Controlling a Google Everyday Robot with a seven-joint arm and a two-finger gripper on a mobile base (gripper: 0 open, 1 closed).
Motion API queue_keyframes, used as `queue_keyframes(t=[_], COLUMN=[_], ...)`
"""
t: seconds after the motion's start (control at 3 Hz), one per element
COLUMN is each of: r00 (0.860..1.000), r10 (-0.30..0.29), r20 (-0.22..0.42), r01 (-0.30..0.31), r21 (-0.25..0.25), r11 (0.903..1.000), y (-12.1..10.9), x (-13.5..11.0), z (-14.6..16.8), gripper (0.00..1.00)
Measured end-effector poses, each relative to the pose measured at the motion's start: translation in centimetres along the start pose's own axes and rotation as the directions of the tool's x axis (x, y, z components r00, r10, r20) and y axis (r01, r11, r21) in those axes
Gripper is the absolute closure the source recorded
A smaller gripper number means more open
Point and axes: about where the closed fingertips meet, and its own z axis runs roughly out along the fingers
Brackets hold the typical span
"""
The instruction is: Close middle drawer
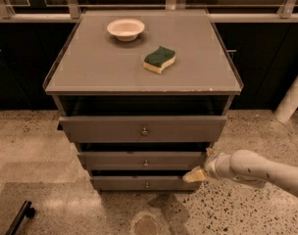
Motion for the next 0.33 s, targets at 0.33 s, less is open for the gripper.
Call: queue_keyframes(t=[0.33], r00=[1.0], r10=[0.0], r20=[0.0], r01=[0.0], r21=[0.0], r11=[1.0], y=[0.0], x=[0.0], z=[0.0], gripper=[0.0])
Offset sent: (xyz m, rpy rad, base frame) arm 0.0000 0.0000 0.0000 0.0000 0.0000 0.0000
